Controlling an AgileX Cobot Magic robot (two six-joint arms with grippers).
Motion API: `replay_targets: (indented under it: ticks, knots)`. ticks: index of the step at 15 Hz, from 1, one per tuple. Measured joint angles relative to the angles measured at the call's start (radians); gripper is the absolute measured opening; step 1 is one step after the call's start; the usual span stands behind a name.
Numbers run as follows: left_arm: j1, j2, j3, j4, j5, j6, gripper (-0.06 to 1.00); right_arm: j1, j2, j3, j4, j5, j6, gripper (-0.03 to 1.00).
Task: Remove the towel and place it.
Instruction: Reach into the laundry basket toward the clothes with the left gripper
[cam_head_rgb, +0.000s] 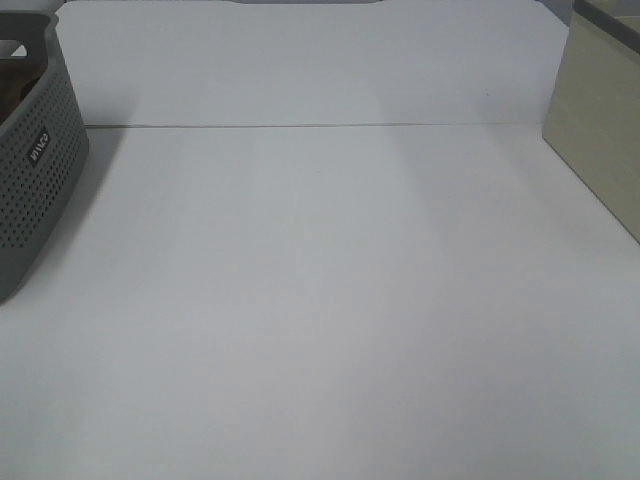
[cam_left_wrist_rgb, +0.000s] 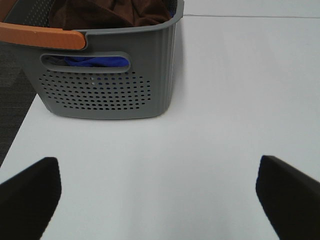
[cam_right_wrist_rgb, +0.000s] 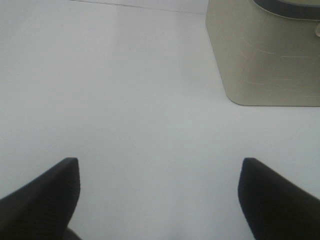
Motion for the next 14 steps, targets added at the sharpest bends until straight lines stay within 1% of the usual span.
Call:
replay_targets:
  ticks: [14]
  knots:
    - [0.0,0.0,0.0,0.0,0.0,0.0,0.99,0.0,0.0,0.0,0.0,0.0,0.0,0.83]
